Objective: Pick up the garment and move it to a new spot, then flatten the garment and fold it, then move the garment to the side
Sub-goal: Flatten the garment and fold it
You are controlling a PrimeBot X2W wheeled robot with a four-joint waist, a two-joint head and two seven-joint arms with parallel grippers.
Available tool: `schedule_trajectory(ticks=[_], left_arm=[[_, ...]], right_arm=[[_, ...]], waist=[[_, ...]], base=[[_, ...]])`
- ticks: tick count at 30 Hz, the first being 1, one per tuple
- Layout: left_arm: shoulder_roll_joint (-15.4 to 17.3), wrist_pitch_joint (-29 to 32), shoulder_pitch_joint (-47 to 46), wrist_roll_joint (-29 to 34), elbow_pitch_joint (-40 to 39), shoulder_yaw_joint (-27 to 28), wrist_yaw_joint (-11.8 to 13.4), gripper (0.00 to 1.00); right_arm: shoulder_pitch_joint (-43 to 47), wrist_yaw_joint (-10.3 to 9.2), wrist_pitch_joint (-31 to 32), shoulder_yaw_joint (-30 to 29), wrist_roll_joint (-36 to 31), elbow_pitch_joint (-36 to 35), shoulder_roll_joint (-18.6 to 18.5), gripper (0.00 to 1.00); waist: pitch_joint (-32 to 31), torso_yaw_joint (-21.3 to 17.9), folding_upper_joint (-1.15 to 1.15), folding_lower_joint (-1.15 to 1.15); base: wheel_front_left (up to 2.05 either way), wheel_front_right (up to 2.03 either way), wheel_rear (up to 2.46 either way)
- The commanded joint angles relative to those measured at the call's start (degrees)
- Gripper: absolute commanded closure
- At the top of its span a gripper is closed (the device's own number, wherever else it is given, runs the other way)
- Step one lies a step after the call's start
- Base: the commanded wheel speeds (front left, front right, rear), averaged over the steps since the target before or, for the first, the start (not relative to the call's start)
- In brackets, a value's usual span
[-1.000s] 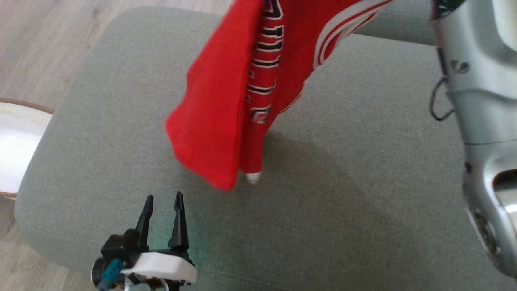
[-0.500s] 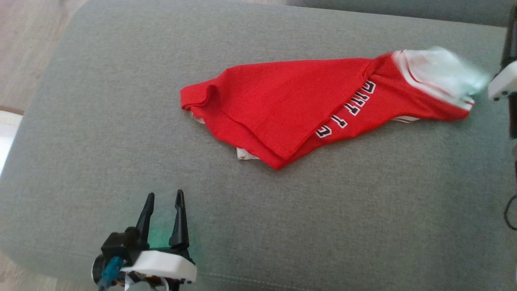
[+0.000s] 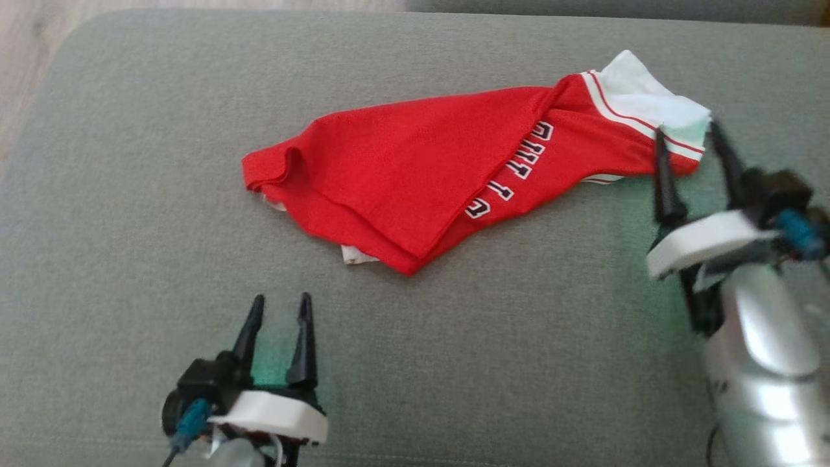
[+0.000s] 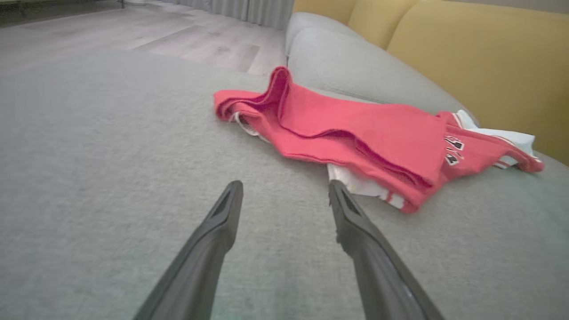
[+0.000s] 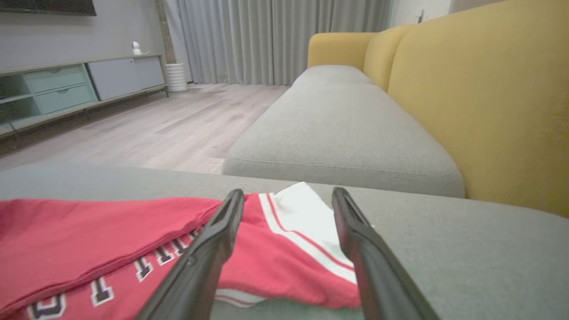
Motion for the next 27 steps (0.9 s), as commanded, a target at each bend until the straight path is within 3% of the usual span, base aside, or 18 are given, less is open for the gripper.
schedule_trajectory(ticks=[1, 12, 27], left_arm=[[0.26, -0.3, -3.02, 0.42, -1.57, 0.36, -0.55, 0.0], [0.26, -0.3, -10.2, -0.06, 2.88, -8.99, -2.48, 0.0], [0.26, -0.3, -14.63, -0.82, 10.06, -8.95, -0.12, 0.0]], right_arm=[[1.78, 0.2, -0.21, 2.58, 0.7, -3.58, 1.17, 0.0], [11.1, 0.2, -0.21, 7.61, 3.6, -8.94, 4.49, 0.0], [11.57, 0.2, -0.21, 7.5, 4.92, -9.81, 4.91, 0.0]], waist=[[-0.15, -1.07, 0.0, 0.0], [1.77, -8.16, 0.0, 0.0], [3.84, -13.56, 0.0, 0.0]], base=[[0.0, 0.0, 0.0], [0.0, 0.0, 0.0], [0.0, 0.0, 0.0]])
